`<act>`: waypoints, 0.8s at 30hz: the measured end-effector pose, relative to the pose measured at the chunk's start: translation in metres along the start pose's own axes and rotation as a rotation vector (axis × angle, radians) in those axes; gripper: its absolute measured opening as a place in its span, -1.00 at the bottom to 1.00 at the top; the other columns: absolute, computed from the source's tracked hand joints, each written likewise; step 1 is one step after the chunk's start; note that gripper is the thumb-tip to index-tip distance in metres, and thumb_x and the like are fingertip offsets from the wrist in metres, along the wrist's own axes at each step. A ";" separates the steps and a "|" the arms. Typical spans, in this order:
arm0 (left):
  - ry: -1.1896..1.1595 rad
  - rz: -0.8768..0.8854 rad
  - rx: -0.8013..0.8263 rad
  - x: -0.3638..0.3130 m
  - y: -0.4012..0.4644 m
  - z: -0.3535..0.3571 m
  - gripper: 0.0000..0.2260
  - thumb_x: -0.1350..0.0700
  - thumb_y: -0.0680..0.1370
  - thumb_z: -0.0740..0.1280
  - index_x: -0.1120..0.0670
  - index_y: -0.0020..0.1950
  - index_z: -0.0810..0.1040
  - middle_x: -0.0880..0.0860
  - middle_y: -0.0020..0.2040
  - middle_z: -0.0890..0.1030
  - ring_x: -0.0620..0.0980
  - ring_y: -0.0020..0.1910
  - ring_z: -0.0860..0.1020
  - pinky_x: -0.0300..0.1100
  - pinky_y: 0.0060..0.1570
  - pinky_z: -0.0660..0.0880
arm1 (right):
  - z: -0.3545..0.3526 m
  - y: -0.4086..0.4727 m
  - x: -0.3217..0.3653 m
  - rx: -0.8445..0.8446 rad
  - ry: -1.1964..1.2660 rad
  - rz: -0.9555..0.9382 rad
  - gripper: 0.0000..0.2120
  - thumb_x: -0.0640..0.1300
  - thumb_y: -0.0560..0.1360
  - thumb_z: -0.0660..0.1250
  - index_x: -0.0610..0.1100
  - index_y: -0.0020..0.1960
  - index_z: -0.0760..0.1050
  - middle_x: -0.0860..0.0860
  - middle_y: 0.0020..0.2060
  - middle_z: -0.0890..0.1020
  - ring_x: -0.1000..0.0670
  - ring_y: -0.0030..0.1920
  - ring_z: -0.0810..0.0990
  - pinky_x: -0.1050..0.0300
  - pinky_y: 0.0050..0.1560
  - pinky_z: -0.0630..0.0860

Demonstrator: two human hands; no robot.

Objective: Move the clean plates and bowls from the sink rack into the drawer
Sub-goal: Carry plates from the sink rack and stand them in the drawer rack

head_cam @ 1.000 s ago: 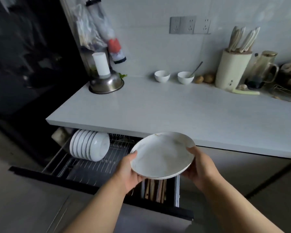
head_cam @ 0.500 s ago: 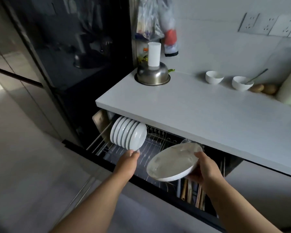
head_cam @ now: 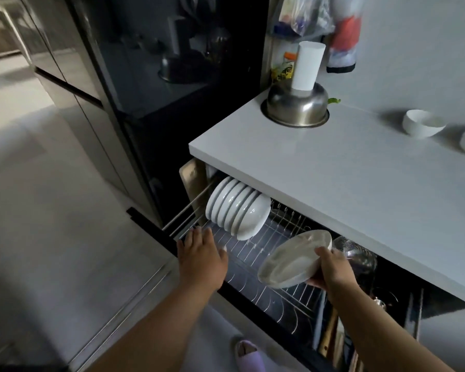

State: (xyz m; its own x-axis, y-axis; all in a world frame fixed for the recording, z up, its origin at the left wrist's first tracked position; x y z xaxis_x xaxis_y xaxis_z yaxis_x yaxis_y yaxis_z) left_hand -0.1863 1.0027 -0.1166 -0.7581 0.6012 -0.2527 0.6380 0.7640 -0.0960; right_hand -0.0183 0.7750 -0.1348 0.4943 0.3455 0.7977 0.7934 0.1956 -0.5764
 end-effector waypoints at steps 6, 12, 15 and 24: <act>0.047 -0.032 0.018 0.008 0.038 0.023 -0.42 -0.11 0.62 0.07 0.12 0.57 0.06 0.11 0.58 0.07 0.06 0.56 -0.08 0.09 0.51 -0.14 | 0.045 0.059 -0.001 0.068 -0.183 0.015 -0.76 -0.15 0.57 0.18 -0.24 0.19 0.36 -0.23 -0.05 0.56 -0.25 -0.05 0.61 -0.11 -0.21 0.65; 0.077 -0.039 0.047 0.015 0.056 0.044 -0.39 -0.13 0.62 0.06 0.14 0.57 0.02 0.12 0.58 0.06 0.05 0.57 -0.08 0.09 0.49 -0.20 | 0.076 0.108 0.000 0.088 -0.320 0.048 -0.75 -0.13 0.55 0.23 -0.18 0.20 0.36 -0.19 -0.06 0.57 -0.23 -0.05 0.64 -0.14 -0.14 0.65; 0.099 -0.035 0.064 0.018 0.063 0.049 -0.37 -0.15 0.62 0.03 0.14 0.58 -0.03 0.11 0.59 0.03 0.04 0.57 -0.09 0.07 0.50 -0.22 | 0.086 0.129 0.001 0.070 -0.392 0.041 -0.73 -0.12 0.53 0.24 -0.18 0.19 0.36 -0.17 -0.08 0.58 -0.23 -0.05 0.64 -0.23 -0.05 0.62; 0.091 -0.052 0.117 0.020 0.073 0.057 -0.36 -0.18 0.61 -0.02 0.13 0.58 -0.06 0.10 0.58 0.05 0.05 0.56 -0.01 0.12 0.51 -0.16 | 0.122 0.160 0.028 0.082 -0.615 -0.123 -0.61 -0.11 0.58 0.17 -0.21 0.37 0.30 -0.24 0.12 0.53 -0.29 0.03 0.59 -0.19 -0.02 0.59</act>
State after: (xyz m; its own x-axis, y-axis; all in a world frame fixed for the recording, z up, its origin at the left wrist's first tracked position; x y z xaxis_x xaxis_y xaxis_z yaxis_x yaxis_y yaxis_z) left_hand -0.1475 1.0571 -0.1837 -0.7960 0.5847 -0.1563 0.6052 0.7652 -0.2197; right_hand 0.0786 0.9282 -0.2264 0.0871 0.7756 0.6252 0.7895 0.3290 -0.5182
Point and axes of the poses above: each hand's wrist, its own y-axis towards the middle knuckle, its own z-axis out of the palm, x = y × z, the point moved 7 cm from there along y, towards the middle knuckle
